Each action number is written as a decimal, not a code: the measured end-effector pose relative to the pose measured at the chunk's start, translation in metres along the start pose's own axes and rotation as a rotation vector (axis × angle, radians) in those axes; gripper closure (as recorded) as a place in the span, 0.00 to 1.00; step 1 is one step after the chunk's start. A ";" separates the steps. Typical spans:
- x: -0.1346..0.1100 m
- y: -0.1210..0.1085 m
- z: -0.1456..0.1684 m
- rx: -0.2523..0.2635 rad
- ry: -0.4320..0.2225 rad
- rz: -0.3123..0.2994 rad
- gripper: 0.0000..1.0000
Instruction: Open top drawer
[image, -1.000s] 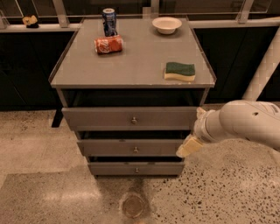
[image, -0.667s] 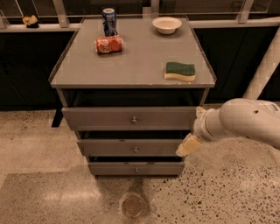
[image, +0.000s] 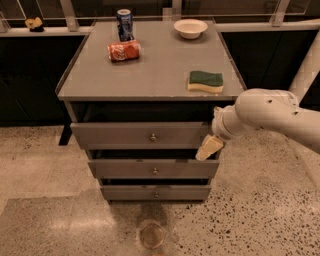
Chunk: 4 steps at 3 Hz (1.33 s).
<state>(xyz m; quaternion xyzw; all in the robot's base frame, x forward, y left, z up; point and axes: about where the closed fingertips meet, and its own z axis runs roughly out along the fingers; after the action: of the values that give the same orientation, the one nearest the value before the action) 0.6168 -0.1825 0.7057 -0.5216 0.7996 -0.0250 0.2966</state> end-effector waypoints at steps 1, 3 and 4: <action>0.000 0.000 0.000 0.000 0.000 0.000 0.00; 0.000 -0.029 0.050 -0.006 0.020 0.039 0.00; 0.002 -0.037 0.082 -0.034 0.027 0.061 0.00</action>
Offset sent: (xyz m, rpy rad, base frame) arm 0.0359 -0.0002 -0.0221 -0.0367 0.0145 -0.0176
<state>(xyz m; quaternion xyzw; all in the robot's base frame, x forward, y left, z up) 0.6874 -0.1794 0.6504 -0.5014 0.8195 -0.0096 0.2774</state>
